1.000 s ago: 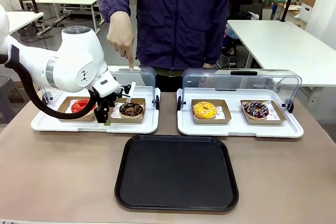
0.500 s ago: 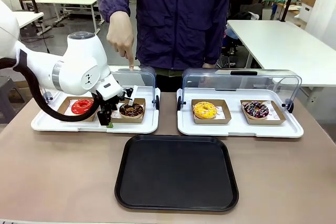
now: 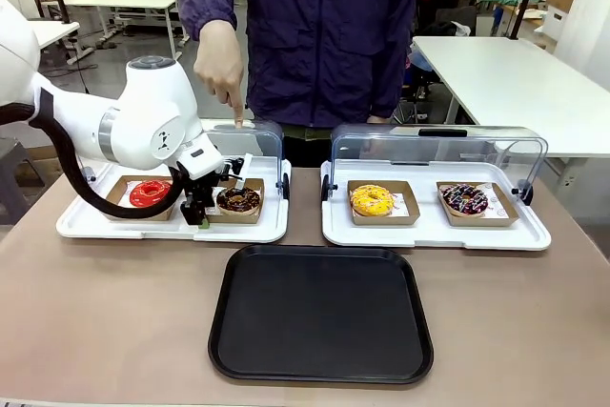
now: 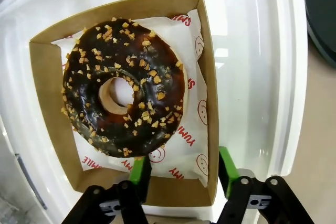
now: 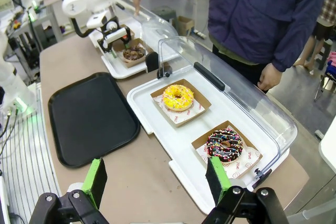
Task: Move the second donut from the left to the tray.
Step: Pick up the Paper togo box containing the Donut indicated by the person and place it on the Handle tray.
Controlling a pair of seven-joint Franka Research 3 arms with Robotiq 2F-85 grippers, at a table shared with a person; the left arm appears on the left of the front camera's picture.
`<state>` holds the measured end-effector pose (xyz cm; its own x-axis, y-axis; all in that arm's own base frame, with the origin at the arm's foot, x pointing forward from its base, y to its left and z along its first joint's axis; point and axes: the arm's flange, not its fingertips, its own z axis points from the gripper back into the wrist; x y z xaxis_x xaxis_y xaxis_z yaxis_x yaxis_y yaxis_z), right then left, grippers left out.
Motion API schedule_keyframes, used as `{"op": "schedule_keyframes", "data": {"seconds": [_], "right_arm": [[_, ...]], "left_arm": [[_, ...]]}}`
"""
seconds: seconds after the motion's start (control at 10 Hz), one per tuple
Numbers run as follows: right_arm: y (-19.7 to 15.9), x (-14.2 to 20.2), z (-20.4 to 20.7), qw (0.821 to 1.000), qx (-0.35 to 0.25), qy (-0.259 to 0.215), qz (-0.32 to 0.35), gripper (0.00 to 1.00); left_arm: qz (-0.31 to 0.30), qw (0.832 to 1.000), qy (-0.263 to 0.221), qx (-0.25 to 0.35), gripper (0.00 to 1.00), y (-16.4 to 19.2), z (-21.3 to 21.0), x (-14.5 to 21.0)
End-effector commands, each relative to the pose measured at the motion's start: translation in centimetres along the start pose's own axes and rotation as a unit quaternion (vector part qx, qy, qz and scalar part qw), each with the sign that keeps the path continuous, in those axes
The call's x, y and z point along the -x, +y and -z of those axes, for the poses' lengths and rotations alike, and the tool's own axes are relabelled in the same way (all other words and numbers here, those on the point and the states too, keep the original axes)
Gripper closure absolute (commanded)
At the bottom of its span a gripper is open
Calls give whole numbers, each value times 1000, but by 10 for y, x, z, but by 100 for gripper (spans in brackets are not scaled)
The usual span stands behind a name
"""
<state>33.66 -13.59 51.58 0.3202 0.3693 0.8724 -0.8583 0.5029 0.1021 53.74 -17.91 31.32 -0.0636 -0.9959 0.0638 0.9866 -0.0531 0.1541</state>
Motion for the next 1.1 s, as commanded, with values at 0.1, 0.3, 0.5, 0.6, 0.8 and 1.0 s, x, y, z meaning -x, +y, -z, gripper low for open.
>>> {"op": "schedule_keyframes", "data": {"seconds": [0.1,0.3,0.5,0.6,0.8,1.0], "right_arm": [[-3,-2,0,1000,0,-15,-13,0],[-3,-2,0,1000,0,-15,-13,0],[-3,-2,0,1000,0,-15,-13,0],[-3,-2,0,1000,0,-15,-13,0],[-3,-2,0,1000,0,-15,-13,0],[-3,-2,0,1000,0,-15,-13,0]], "left_arm": [[-9,1000,7,8,87,0,-4,0],[-9,1000,9,12,100,0,-4,-1],[-9,1000,11,15,100,-1,-4,-1],[-9,1000,13,17,100,-1,-3,-2],[-4,999,15,29,100,0,2,-3],[-1,1000,4,10,100,0,-3,-1]]}}
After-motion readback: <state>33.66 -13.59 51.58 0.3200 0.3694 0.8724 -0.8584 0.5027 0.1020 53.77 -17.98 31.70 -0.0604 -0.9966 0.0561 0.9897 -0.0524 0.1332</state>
